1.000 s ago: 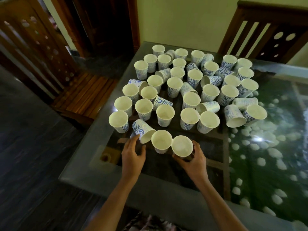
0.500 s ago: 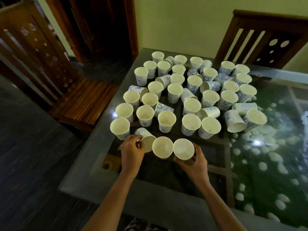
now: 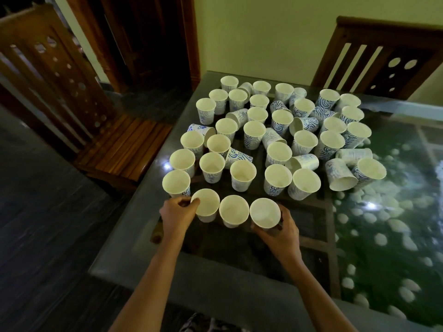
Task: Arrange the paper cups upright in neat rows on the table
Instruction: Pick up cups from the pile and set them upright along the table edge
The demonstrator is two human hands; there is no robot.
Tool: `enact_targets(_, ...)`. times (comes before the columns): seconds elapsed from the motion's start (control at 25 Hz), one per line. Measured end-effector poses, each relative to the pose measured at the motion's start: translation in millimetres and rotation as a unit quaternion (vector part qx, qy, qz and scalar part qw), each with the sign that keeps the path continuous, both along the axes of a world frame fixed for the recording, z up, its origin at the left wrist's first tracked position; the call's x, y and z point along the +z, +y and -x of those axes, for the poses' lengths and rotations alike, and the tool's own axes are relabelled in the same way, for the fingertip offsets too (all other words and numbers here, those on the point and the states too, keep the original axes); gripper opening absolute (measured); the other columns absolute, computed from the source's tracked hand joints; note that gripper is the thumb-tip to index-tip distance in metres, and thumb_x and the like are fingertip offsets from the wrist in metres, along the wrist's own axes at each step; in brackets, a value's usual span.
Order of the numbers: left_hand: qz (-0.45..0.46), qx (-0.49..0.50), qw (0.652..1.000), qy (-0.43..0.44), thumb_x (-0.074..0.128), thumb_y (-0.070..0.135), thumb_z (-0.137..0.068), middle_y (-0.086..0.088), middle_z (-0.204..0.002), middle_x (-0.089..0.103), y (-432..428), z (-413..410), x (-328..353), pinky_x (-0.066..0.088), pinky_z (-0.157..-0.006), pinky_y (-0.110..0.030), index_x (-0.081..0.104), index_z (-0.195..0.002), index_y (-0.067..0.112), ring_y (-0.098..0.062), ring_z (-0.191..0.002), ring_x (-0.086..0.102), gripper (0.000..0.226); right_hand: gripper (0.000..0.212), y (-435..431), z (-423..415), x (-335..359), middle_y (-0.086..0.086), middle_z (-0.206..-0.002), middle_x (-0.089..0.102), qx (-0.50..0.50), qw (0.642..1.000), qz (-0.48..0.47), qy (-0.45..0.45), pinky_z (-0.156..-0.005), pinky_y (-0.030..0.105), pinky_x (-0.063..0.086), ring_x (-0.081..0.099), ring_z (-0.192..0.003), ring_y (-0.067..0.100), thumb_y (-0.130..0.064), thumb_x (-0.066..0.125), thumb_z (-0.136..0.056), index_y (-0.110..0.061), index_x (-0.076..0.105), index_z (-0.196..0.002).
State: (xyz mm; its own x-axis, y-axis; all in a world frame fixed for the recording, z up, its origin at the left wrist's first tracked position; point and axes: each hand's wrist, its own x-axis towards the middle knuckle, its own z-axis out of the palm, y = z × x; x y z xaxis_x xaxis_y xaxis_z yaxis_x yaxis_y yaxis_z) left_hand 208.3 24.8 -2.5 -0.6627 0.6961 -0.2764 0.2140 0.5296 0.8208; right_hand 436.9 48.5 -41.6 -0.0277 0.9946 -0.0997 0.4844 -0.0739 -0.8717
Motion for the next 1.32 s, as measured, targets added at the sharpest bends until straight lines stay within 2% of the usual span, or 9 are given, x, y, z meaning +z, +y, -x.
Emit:
enact_targets(0.08,0.003,-0.010,1.000,-0.022,0.068,0.017,-0.082,-0.004,-0.105,0.064,-8,-3,-4,0.043,-0.086,-0.028,0.063,-0.111,0.006,-0.014,-0.092,0.057,0.031,0.078,-1,0,-1,0.000,-0.131,0.051,0.002,1.000,0.003,-0.007,-0.100,0.042,0.042,0.047,-0.120,0.016,-0.025,0.085,-0.063,-0.023,0.042,-0.127)
enact_targets(0.24,-0.001,-0.053,0.997,-0.060,0.069,0.012,-0.079,-0.007,-0.136,0.048,-17,-9,-20,0.038,-0.100,-0.039,0.042,-0.135,0.014,-0.024,-0.124,0.044,0.063,0.078,-2,-1,-3,0.001,-0.131,0.051,0.000,1.000,-0.002,-0.009,-0.101,0.040,0.042,0.046,-0.120,0.016,-0.026,0.085,-0.063,-0.022,0.042,-0.128)
enact_targets(0.4,-0.055,-0.082,0.994,-0.057,0.071,0.010,-0.077,-0.006,-0.135,0.047,-13,-11,-27,0.039,-0.097,-0.036,0.042,-0.135,0.014,-0.023,-0.124,0.043,0.065,0.077,-2,-1,-3,0.000,-0.131,0.051,-0.005,1.000,0.003,-0.003,-0.100,0.040,0.042,0.047,-0.120,0.015,-0.025,0.085,-0.063,-0.022,0.043,-0.128)
enact_targets(0.52,-0.088,-0.083,0.989,-0.081,0.071,0.023,-0.077,-0.004,-0.136,0.046,-14,-11,-29,0.037,-0.095,-0.031,0.041,-0.135,0.016,-0.020,-0.124,0.043,0.066,0.078,-2,0,-2,-0.001,-0.131,0.051,-0.009,1.000,0.004,0.005,-0.101,0.040,0.042,0.047,-0.119,0.014,-0.024,0.085,-0.063,-0.022,0.043,-0.128)
enact_targets(0.6,-0.090,-0.100,0.989,-0.054,0.075,0.040,-0.065,0.001,-0.138,0.044,-19,-11,-33,0.038,-0.099,-0.034,0.037,-0.138,0.019,-0.017,-0.125,0.041,0.086,0.078,-3,1,-3,0.000,-0.131,0.051,-0.011,1.000,0.001,0.002,-0.101,0.040,0.042,0.047,-0.121,0.016,-0.024,0.085,-0.063,-0.021,0.043,-0.128)
enact_targets(0.72,-0.103,-0.115,0.988,-0.003,0.081,0.042,-0.051,0.001,-0.141,0.040,-26,-10,-42,0.036,-0.104,-0.035,0.032,-0.141,0.017,-0.014,-0.129,0.037,0.105,0.078,-4,2,-5,0.001,-0.131,0.051,-0.017,1.000,-0.007,-0.005,-0.101,0.044,0.043,0.047,-0.122,0.018,-0.024,0.085,-0.063,-0.020,0.043,-0.129)
enact_targets(0.84,-0.106,-0.121,0.986,0.033,0.086,0.028,-0.055,-0.006,-0.135,0.048,-27,-9,-50,0.040,-0.102,-0.039,0.041,-0.133,0.014,-0.021,-0.126,0.042,0.091,0.078,-7,3,-6,0.000,-0.130,0.052,-0.022,1.000,-0.016,-0.010,-0.100,0.046,0.044,0.047,-0.121,0.018,-0.026,0.085,-0.063,-0.020,0.043,-0.128)
enact_targets(0.96,-0.120,-0.110,0.986,0.048,0.086,0.018,-0.057,-0.008,-0.130,0.052,-31,-12,-49,0.040,-0.096,-0.030,0.046,-0.128,0.012,-0.021,-0.122,0.046,0.082,0.077,-13,3,-6,-0.001,-0.129,0.052,-0.033,0.999,-0.027,-0.005,-0.098,0.046,0.046,0.047,-0.119,0.016,-0.026,0.085,-0.063,-0.021,0.043,-0.127)
enact_targets(1.32,-0.171,-0.144,0.971,0.089,0.088,0.027,-0.051,-0.003,-0.118,0.060,-82,-38,-46,0.043,-0.085,-0.018,0.056,-0.116,0.008,-0.011,-0.108,0.051,0.075,0.073,-60,-10,-4,-0.010,-0.115,0.053,-0.077,0.995,-0.067,-0.001,-0.089,0.037,0.052,0.051,-0.108,0.010,-0.025,0.088,-0.059,-0.018,0.050,-0.121)
